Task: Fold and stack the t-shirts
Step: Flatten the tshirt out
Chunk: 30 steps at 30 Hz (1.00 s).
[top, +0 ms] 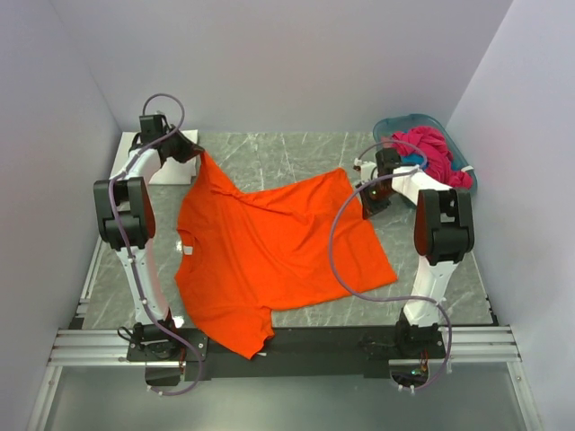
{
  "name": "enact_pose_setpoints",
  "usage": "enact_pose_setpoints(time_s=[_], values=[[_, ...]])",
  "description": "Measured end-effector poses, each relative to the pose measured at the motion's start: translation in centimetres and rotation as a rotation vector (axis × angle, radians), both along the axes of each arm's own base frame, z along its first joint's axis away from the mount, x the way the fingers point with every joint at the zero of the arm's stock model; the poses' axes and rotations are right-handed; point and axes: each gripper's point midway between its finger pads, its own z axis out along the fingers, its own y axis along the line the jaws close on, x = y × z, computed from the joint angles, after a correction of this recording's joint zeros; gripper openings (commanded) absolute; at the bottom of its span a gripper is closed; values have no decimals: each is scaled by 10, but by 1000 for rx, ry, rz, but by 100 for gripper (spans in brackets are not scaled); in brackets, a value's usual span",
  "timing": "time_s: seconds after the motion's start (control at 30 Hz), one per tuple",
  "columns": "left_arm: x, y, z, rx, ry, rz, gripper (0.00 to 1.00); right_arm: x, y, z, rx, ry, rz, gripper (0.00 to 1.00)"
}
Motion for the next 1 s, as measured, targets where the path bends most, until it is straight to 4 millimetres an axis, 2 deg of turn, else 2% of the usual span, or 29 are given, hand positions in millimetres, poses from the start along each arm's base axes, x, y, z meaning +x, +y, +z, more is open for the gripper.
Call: enact_pose_setpoints(time_s=[0.17,0.33,0.4,0.43,0.47,0.5,0.53,0.57,0.6,0.73,0.8,0.9,1.0], values=[[4,0,6,1,-15,1,0,-18,-28,-1,-9,24,-47,0],[4,-7,-6,-3,6,-8,0,-44,-64,-1,-32,52,-111,0],[7,-14,-13,-11,18,-15,1,-53,-71,-1,-36,61,-124,17],[10,-18,-15,-15,20,-20,6,-56,-74,-1,-36,66,-129,26],[13,-23,-19,-17,24,-26,11,-59,-75,-1,-36,70,-127,39],[16,-28,-23,-21,27,-34,17,-61,-75,0,-31,73,-122,41],[20,-34,-26,-22,30,-43,33,-63,-74,1,-24,76,-113,47],[23,-40,-27,-22,28,-53,42,-65,-72,2,-15,79,-104,53],[26,-44,-28,-23,27,-58,51,-66,-69,4,1,83,-93,54],[30,-56,-23,-11,25,-73,62,-68,-55,21,82,79,-44,56],[33,-53,-15,19,3,-68,63,-62,-46,37,134,49,-13,56],[31,-45,-3,70,-25,-62,53,-53,-29,67,217,-26,52,56],[16,-39,11,110,-40,-74,47,-50,-12,91,273,-89,111,56]])
